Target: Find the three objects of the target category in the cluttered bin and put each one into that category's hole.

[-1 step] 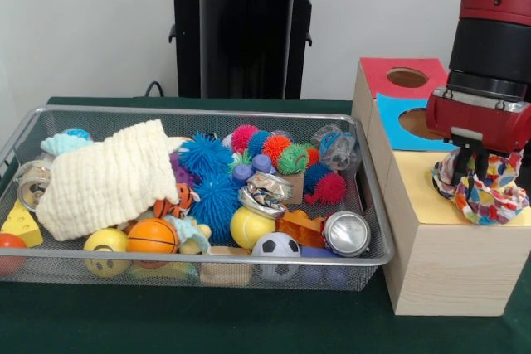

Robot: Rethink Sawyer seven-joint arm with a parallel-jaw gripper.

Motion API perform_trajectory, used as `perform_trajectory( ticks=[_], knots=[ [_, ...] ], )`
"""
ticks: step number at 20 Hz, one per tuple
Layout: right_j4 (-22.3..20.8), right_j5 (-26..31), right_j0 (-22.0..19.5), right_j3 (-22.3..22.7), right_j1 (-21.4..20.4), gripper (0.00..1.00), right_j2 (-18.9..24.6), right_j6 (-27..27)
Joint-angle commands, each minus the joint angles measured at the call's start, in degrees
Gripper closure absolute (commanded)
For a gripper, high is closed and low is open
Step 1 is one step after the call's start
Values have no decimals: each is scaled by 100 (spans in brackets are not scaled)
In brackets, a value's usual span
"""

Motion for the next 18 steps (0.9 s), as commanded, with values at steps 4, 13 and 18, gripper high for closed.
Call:
perform_trajectory(
  ticks=[4, 13, 18],
  knots=[
    [-280, 283, -536, 488, 386, 100, 184, 207],
    [-283, 350, -562, 548, 291, 100, 239, 161],
    [-294, 396, -633, 606, 204, 100, 333, 88]
  ],
)
